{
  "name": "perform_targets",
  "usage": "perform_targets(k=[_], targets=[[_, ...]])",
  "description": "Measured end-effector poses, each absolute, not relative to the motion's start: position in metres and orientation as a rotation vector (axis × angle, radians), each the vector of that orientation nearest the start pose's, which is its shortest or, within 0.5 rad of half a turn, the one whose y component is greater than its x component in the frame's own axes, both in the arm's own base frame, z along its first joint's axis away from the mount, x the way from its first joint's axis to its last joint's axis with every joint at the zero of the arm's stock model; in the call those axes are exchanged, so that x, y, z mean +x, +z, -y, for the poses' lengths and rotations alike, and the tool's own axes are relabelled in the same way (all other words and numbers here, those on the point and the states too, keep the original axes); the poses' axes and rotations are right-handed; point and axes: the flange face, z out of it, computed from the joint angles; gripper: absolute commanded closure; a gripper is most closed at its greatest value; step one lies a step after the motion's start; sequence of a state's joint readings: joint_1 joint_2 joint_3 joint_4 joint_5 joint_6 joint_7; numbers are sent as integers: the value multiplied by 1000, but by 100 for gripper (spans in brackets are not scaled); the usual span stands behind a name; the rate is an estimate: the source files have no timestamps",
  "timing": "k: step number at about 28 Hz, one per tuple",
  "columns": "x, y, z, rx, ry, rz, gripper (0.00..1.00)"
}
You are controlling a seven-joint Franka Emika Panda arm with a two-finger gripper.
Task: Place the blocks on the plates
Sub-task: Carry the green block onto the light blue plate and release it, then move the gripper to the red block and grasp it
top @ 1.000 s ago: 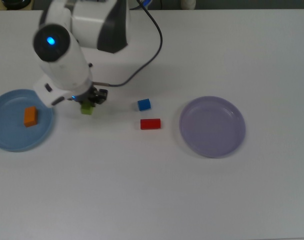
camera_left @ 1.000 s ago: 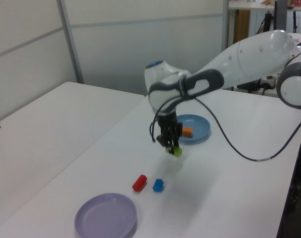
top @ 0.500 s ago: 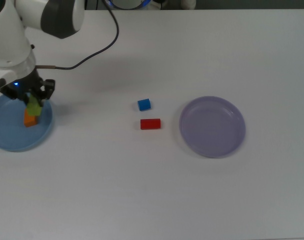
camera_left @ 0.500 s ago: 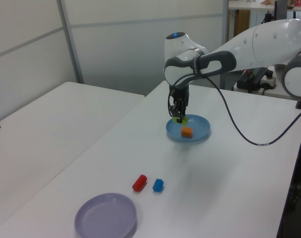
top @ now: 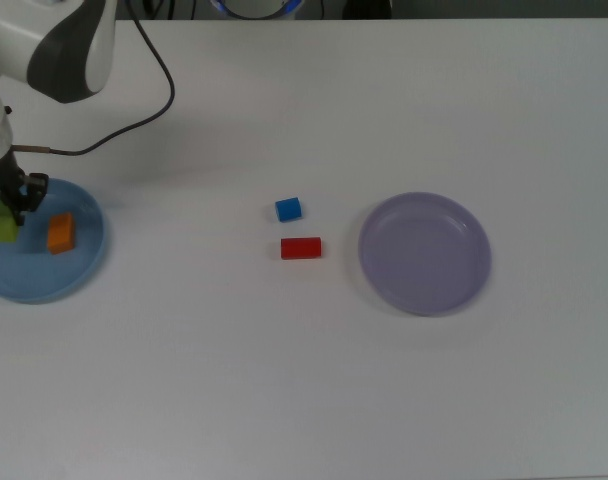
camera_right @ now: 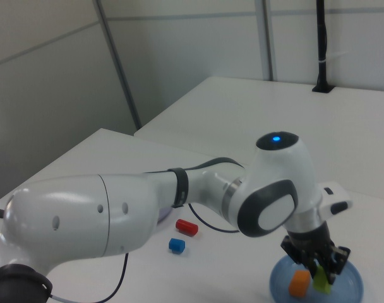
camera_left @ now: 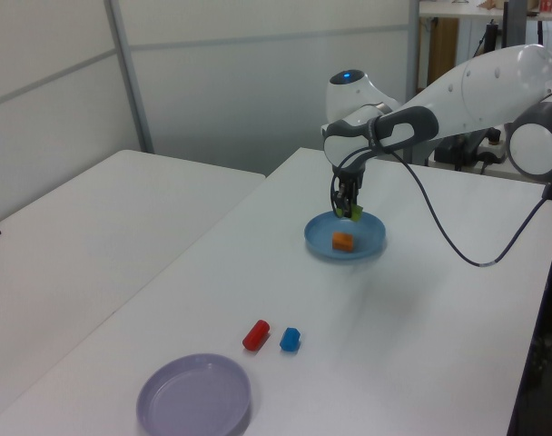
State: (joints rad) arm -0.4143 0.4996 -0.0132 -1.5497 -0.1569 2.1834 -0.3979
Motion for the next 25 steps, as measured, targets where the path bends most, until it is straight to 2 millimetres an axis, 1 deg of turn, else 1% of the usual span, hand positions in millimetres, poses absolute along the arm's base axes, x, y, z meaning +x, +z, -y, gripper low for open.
perform_targets(k=[3, 8, 9, 12, 13, 15, 22, 25], targets=[[637, 365, 301, -3317, -90, 96, 94], [639, 347, 298, -3305, -51, 108, 87], [640, 343, 296, -3302, -43, 112, 71], [642, 331, 292, -3294, -19, 125, 49], [643, 329, 292, -3293, -17, 126, 34], [643, 327, 291, -3292, -15, 128, 0], [644, 331, 292, -3293, -26, 123, 0], [647, 339, 291, -3271, -71, 89, 0]])
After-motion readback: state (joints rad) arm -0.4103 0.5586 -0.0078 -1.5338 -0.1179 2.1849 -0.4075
